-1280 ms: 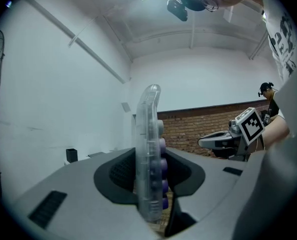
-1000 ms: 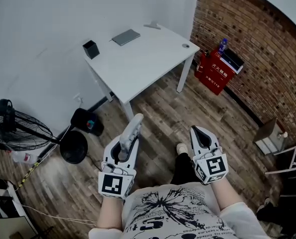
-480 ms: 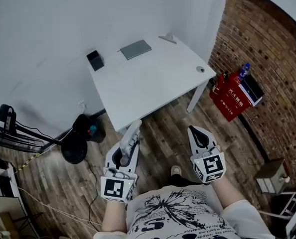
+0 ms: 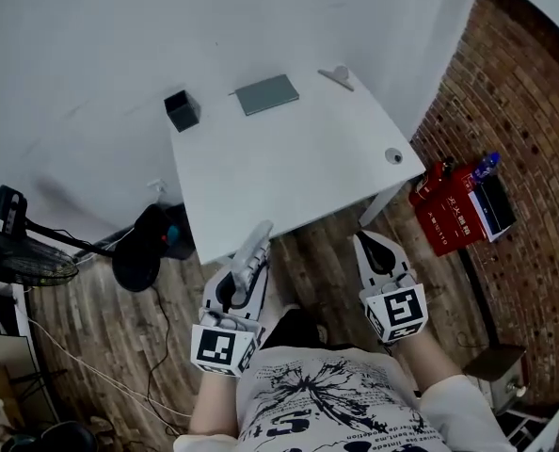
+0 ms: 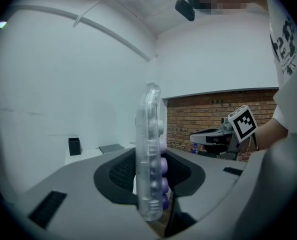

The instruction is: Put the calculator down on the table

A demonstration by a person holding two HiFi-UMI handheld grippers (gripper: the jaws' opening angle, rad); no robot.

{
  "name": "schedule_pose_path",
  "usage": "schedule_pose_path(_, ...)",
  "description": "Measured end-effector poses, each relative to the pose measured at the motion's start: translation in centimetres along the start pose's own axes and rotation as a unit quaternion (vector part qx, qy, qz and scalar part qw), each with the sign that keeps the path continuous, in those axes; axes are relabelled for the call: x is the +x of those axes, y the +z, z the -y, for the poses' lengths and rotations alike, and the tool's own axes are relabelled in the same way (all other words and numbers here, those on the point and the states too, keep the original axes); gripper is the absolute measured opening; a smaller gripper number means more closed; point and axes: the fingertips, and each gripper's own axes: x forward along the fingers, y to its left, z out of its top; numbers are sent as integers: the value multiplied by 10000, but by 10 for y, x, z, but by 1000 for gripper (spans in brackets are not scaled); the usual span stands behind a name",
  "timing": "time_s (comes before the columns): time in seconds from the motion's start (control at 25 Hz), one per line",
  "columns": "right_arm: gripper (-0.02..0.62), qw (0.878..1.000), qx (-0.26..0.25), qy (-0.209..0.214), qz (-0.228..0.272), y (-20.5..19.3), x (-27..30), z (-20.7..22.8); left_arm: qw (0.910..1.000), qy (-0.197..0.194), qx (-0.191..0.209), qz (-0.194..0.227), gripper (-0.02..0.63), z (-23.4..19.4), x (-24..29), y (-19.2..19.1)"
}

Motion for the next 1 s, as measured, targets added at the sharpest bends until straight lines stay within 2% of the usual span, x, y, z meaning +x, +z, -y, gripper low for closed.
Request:
schedule_pose_path(0.28, 14, 9998, -56, 174, -83, -4, 78, 50, 9998, -35, -161, -131, 141, -27, 90, -6)
schedule_pose_path(0.52, 14, 9988, -109, 418, -227, -1, 172, 90, 9987, -41, -427, -269, 141, -74, 186, -10)
schedule_pose_path(0.76, 15, 9960, -282, 743, -418, -5, 262, 117, 9955, 31, -760, -557, 141, -124, 266, -29)
schedule_pose_path(1.0, 14, 9922, -262, 1022, -663, -26, 338, 138, 9881, 54, -1261, -878, 141, -162, 331, -64)
